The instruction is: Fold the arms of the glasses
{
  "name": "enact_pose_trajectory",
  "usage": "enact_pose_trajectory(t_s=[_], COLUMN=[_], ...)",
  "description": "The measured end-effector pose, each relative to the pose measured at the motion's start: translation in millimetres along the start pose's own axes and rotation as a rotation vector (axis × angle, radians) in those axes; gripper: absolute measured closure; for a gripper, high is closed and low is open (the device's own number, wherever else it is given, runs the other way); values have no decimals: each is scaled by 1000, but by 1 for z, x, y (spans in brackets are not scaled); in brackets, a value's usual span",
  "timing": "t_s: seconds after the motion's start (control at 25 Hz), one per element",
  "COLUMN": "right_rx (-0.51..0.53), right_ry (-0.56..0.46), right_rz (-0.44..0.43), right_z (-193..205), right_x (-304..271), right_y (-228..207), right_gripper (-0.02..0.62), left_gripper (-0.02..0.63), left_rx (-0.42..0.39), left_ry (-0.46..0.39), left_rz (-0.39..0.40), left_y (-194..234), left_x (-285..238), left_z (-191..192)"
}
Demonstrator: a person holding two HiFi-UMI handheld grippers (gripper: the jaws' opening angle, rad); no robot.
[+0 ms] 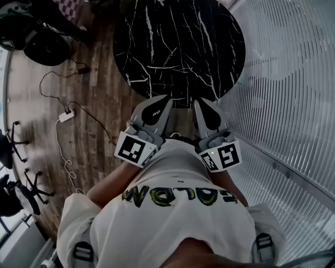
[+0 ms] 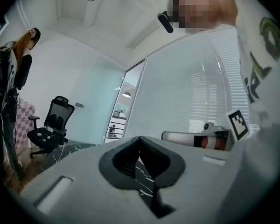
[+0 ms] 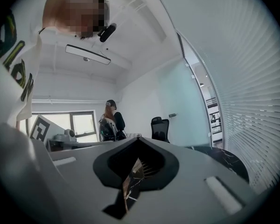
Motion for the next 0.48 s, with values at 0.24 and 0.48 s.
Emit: enact_pose_trajectory(t_s=[0.24, 0.48], right_rx=[4, -1], right_ry=[-10, 10], right_rz=[22, 35], right_z=[-2, 4], right_x=[-32, -44], right_y=[-3, -18], right_gripper=[592, 593], left_gripper=[604, 604], left_rx=[-4, -4], left_ry=[17, 47], left_rz=[20, 19], left_y=[33, 45], left_x=[-14, -28], left_z=[-5, 5])
Point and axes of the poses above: the fingertips, and each gripper's own axes: x backward along the fingers, y to its left, z out of its underside, the point moved 4 cm from there along x, backward along the fingers, and after that the axes turned 1 degree about -z, right-handed, at the moved point
